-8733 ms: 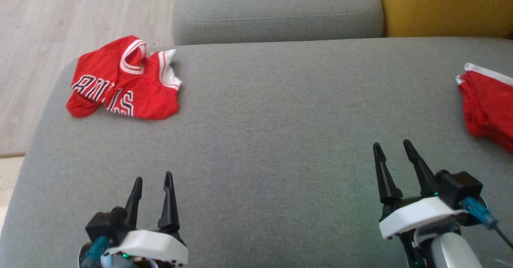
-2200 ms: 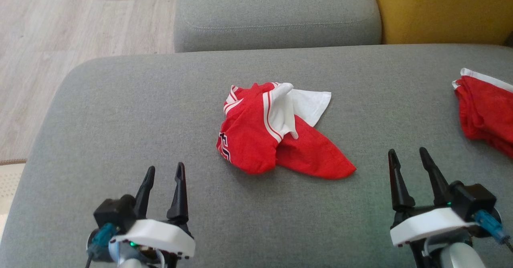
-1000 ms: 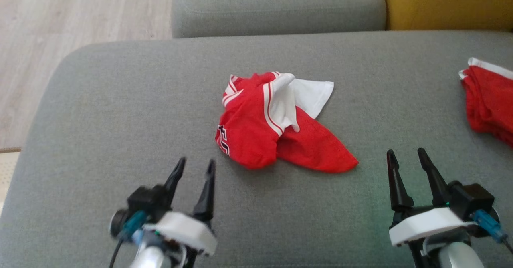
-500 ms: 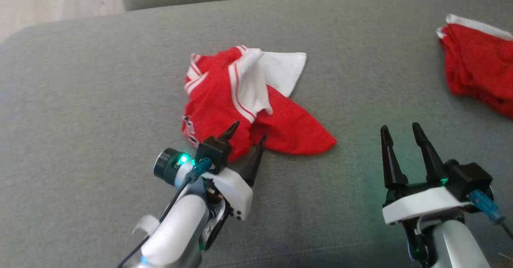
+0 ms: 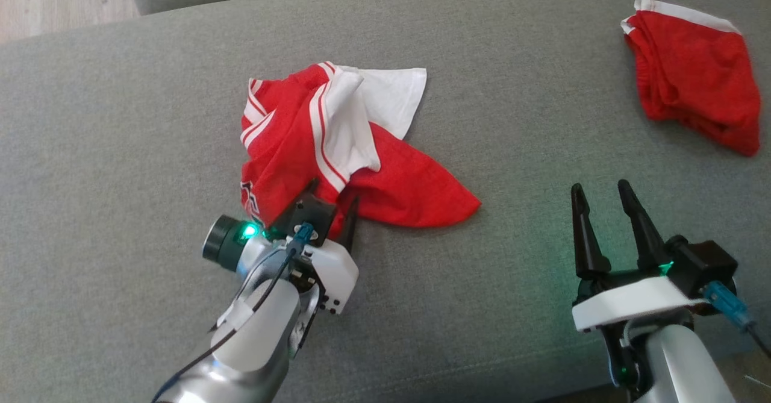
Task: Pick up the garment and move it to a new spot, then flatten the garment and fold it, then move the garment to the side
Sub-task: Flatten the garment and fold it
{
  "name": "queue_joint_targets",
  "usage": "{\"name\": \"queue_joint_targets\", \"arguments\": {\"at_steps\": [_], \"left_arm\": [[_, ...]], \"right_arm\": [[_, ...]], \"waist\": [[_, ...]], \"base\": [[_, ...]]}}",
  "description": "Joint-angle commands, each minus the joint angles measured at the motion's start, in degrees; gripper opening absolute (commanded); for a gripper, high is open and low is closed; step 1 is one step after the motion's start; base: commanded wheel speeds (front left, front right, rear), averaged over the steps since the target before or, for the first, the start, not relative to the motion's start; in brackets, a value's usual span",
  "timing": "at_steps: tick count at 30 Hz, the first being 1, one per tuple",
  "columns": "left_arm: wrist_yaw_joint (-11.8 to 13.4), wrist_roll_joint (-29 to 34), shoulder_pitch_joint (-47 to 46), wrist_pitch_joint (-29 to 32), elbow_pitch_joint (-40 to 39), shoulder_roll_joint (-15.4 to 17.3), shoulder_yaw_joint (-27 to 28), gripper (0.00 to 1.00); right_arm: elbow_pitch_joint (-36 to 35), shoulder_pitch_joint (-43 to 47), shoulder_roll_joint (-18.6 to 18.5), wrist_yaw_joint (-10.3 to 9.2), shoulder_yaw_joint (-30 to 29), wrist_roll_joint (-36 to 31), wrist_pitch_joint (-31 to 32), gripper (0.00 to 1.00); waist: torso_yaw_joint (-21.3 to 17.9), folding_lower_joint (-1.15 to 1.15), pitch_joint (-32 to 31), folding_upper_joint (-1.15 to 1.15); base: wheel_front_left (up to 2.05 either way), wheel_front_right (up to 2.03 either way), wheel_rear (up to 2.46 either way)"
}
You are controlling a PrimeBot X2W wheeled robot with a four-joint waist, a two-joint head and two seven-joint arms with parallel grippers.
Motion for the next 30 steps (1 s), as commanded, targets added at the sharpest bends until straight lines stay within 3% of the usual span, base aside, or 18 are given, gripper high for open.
{"name": "queue_joint_targets", "arguments": {"at_steps": [1, 2, 5, 11, 16, 23, 30], "left_arm": [[0.48, 0.19, -3.01, -0.56, -1.20, 0.36, 1.56, 0.91], [0.71, 0.21, -3.22, -0.71, -0.64, 0.34, 1.54, 0.60], [0.90, -0.42, -3.61, -1.44, 0.37, 0.25, 1.70, 0.00], [1.91, -1.95, -4.17, -3.44, 0.80, 0.11, 2.83, 0.00], [3.01, -5.37, -3.13, -5.05, -5.31, 0.02, 6.98, 0.00], [4.29, -10.96, 5.25, -5.16, -22.93, -0.09, 18.47, 0.00], [4.27, -17.89, 12.28, -5.17, -24.49, -0.23, 27.89, 0.00]], "right_arm": [[-1.54, -1.83, -0.27, -0.05, 1.60, 0.45, -0.77, 1.00], [-1.41, -1.87, -0.27, -0.05, 1.68, 0.50, -0.85, 1.00], [-1.14, -1.82, -0.27, -0.05, 1.82, 0.56, -1.06, 1.00], [-0.76, -1.70, -0.27, -0.05, 1.90, 0.51, -1.27, 1.00], [-0.60, -1.57, -0.27, -0.05, 1.40, 0.32, -1.33, 1.00], [-0.97, -1.07, -0.27, -0.05, 0.40, -0.33, -0.92, 1.00], [-1.50, -0.95, -0.27, -0.05, 0.66, -0.81, 0.10, 1.00]], "waist": [[-0.02, 0.00, -0.06, 0.00], [-0.06, 0.00, -0.12, 0.00], [-0.12, 0.00, -0.37, 0.00], [-0.03, 0.00, -0.90, 0.00], [0.68, 0.00, -1.39, 0.00], [3.92, 0.00, -2.76, 0.00], [7.03, 0.00, -3.08, 0.00]], "base": [[0.00, 0.00, 0.00], [0.00, 0.00, 0.00], [0.00, 0.00, 0.00], [0.00, 0.00, 0.00], [0.00, 0.00, 0.00], [0.00, 0.00, 0.00], [0.00, 0.00, 0.00]]}}
